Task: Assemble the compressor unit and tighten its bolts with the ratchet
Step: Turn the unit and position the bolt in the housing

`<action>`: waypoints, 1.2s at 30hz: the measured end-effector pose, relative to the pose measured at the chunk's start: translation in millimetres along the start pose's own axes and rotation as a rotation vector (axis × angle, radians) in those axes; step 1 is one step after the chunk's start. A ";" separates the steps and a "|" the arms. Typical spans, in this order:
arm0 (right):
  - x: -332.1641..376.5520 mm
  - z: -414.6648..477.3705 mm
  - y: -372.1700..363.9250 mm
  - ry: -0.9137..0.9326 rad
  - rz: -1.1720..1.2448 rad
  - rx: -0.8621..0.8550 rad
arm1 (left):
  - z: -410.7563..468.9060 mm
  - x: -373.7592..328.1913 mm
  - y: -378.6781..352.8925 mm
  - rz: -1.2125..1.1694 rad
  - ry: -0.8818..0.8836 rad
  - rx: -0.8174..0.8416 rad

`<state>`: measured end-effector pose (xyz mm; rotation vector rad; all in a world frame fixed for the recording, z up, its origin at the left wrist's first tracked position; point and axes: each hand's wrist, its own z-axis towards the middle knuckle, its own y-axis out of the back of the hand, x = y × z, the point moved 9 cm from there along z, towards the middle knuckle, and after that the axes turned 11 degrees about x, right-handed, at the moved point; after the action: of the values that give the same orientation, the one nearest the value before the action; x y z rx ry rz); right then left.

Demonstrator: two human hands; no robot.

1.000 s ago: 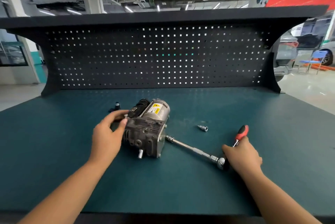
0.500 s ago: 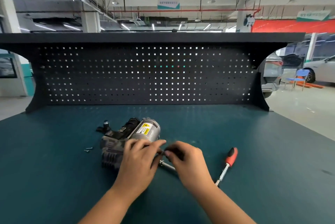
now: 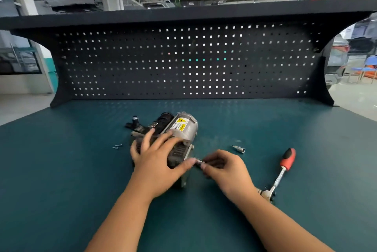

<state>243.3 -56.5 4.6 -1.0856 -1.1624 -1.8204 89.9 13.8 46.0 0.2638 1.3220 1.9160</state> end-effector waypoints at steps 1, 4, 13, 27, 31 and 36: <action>-2.4 0.8 -4.8 -0.017 -0.097 0.013 | 0.4 5.8 -2.8 -0.022 0.018 0.010; -3.8 5.6 -9.1 -0.032 -0.337 0.013 | 1.6 9.5 -1.0 -0.101 0.048 -0.022; -2.5 24.6 -22.2 -0.018 -0.441 0.126 | 2.5 10.7 3.9 -0.155 0.079 -0.119; -2.9 27.8 -25.7 0.027 -0.444 0.155 | 2.1 11.8 3.5 -0.168 0.106 -0.094; -5.4 28.6 -24.5 0.021 -0.408 0.146 | 2.1 12.6 3.3 -0.171 0.114 -0.094; -9.0 29.5 -20.7 -0.003 -0.332 0.109 | 2.2 12.3 4.1 -0.179 0.115 -0.094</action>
<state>236.8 -20.8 -3.4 -0.8716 -1.4965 -1.9745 80.8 23.2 47.5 -0.0125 1.2804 1.8570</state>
